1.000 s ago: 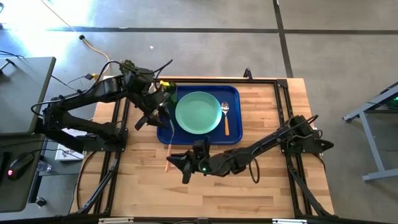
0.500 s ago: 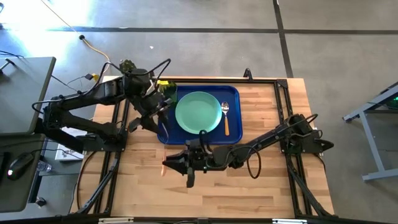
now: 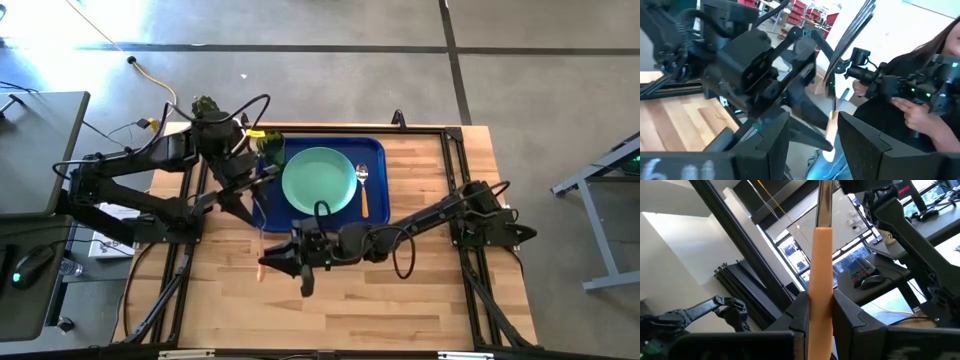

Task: Pick and place plate/cup/fork/spoon on tray
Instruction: Put the light brown fork to the right of the yellow spoon on the blue tray

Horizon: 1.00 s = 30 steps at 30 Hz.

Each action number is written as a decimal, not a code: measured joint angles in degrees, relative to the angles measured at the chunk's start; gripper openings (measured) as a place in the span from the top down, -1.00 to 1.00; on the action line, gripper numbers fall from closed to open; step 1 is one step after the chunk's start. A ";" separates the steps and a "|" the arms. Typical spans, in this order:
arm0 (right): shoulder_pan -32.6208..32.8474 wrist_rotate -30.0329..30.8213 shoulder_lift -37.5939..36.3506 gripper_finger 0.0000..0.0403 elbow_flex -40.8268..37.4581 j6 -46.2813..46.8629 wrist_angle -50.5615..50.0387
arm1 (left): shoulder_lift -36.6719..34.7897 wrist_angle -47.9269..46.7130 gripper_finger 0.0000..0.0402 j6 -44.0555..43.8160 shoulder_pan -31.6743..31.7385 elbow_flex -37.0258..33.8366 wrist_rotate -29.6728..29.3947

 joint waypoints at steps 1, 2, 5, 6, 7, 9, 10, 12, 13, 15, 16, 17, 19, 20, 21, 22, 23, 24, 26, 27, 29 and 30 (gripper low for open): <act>-0.21 -0.53 0.00 0.85 0.00 -0.02 0.00 | 0.00 0.28 0.23 -0.28 -0.17 0.00 0.29; -0.43 -0.90 0.00 0.85 0.00 -0.01 0.01 | 0.00 0.83 0.23 -0.53 -0.32 0.00 0.71; -0.98 -2.05 0.00 0.85 0.00 0.36 0.02 | 0.00 1.69 0.23 -0.92 -0.69 0.00 1.21; -1.18 -2.65 0.00 0.85 0.00 0.59 0.02 | 0.01 2.09 0.23 -0.96 -0.69 0.00 1.21; -1.36 -3.08 0.00 0.85 0.00 0.87 0.02 | 0.02 2.77 0.23 -1.26 -0.71 0.00 1.21; -1.66 -3.22 0.00 0.85 0.00 1.01 0.02 | 0.02 4.50 0.23 -2.70 -0.69 0.00 1.23; -1.74 -3.38 0.00 0.85 0.00 1.00 0.02 | 0.02 5.29 0.23 -3.43 -0.69 0.00 1.23; -2.01 -3.63 0.00 0.85 0.00 0.98 0.02 | 0.02 6.30 0.23 -3.95 -0.69 0.00 1.23; -2.06 -3.93 0.00 0.85 0.00 1.09 0.02 | 0.02 6.78 0.23 -3.93 -0.69 0.00 1.23; -2.33 -4.19 0.00 0.85 0.00 1.57 -0.02 | 0.02 7.33 0.24 -3.98 -0.69 0.00 1.23; -2.41 -4.21 0.00 0.85 0.00 1.94 -0.02 | 0.02 7.45 0.26 -4.03 -0.69 0.00 1.21; -2.41 -4.25 0.00 0.85 0.00 1.97 -0.01 | 0.02 7.49 0.27 -4.03 -0.69 0.00 1.21; -2.60 -4.42 0.00 0.85 0.00 1.99 -0.02 | 0.02 7.51 0.32 -4.06 -0.76 0.00 1.21; -2.70 -4.45 0.00 0.85 0.00 2.03 0.00 | 0.02 7.54 0.34 -4.37 -0.86 0.00 1.21; -2.78 -4.45 0.00 0.85 0.00 2.21 0.00 | 0.02 7.55 0.37 -4.69 -0.87 0.00 1.20; -2.89 -4.44 0.00 0.85 0.00 2.57 -0.01 | 0.02 7.56 0.40 -4.95 -0.87 0.00 1.16; -3.02 -4.45 0.00 0.85 0.00 3.00 -0.02 | 0.02 7.54 0.43 -4.97 -0.87 0.00 0.97; -3.12 -4.54 0.00 0.85 0.00 3.38 -0.02 | 0.02 7.57 0.46 -4.97 -0.87 0.00 0.75; -3.17 -5.01 0.00 0.85 0.00 3.48 -0.02 | 0.04 7.56 0.54 -4.97 -0.87 0.00 0.58; -3.17 -5.17 0.00 0.85 0.00 3.41 -0.02 | 0.04 7.56 0.58 -4.97 -0.87 0.00 0.54; -3.17 -5.56 0.00 0.85 0.00 3.39 -0.02 | 0.04 7.56 0.67 -4.97 -0.87 0.00 0.52; -3.17 -5.64 0.00 0.85 0.00 3.47 -0.02 | 0.04 7.53 0.72 -4.97 -0.87 0.00 0.49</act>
